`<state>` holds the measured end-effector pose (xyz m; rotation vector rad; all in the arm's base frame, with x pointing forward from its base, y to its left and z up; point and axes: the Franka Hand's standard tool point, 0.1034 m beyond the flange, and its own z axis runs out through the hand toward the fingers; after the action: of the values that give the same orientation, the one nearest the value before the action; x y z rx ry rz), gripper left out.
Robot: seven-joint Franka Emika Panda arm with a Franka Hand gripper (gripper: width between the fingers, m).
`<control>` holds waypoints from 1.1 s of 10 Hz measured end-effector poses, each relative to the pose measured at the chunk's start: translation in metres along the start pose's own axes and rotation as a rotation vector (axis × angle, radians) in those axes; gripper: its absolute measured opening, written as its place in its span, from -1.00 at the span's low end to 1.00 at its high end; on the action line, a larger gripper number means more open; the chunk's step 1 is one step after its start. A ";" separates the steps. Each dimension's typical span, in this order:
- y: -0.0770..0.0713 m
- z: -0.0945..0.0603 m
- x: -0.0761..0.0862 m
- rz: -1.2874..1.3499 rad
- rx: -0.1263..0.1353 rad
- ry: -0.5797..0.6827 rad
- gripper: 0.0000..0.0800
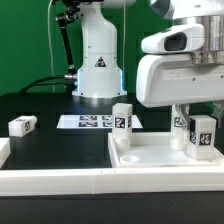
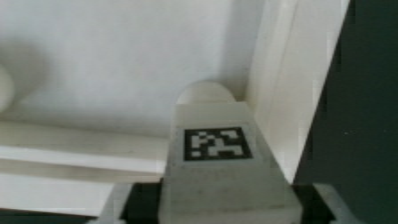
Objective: Assemble square table
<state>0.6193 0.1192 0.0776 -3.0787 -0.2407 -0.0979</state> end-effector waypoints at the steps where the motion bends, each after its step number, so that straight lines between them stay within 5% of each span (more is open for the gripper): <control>1: 0.000 0.000 0.000 0.021 0.001 0.000 -0.27; 11: 0.001 0.001 0.000 1.078 -0.005 -0.002 -0.27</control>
Offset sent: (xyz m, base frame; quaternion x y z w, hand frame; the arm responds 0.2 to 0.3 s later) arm 0.0091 -0.0135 0.0032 -0.0050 0.0070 0.2610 0.9653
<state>0.6191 0.1180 0.0761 -2.7487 1.3652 -0.0406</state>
